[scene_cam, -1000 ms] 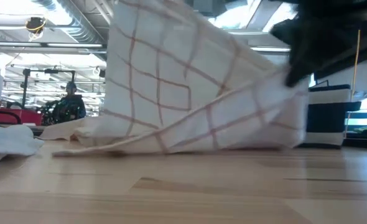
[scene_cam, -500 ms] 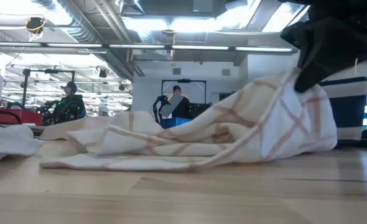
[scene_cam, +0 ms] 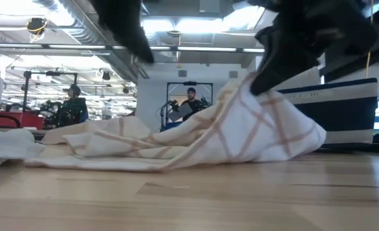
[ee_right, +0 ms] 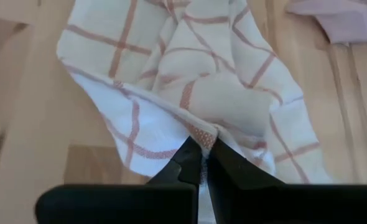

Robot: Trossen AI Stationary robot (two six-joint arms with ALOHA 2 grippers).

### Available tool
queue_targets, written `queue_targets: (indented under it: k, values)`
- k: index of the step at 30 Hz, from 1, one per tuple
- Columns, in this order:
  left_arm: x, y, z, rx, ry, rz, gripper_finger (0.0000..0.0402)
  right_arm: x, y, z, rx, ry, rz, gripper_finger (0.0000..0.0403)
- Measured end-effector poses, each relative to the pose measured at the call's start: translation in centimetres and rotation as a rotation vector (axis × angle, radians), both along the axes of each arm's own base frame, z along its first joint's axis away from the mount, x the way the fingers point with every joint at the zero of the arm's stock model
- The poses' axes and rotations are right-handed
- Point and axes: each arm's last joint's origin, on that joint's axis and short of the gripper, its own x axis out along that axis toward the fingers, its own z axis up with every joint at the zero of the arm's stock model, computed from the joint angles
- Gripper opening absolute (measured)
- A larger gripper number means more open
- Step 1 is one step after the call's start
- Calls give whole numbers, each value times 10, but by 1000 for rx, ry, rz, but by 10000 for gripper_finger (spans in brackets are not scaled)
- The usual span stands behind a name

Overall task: Fold towel
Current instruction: Fold the white with red-stripe towel

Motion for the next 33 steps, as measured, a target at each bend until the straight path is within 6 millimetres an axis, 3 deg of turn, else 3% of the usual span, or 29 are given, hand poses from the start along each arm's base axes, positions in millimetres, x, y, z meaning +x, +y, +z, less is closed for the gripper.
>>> queue_targets:
  k: [6, 10, 22, 27, 33]
  values:
    - [22, 14, -50, -11, 195, 23, 179, 12, -5, -15, -34, 14, 14, 19]
    - [28, 16, -69, -71, 274, -21, 180, 13, -5, -22, -41, 37, 19, 19]
    - [34, 13, -72, -209, 252, -90, 180, 14, -4, -21, -49, 25, 28, 19]
    - [41, 10, -86, -280, 269, -176, 180, 15, -3, -20, -41, 7, 27, 19]
    - [45, 20, -99, -213, 296, -138, 158, 16, -3, -20, -40, 4, 27, 19]
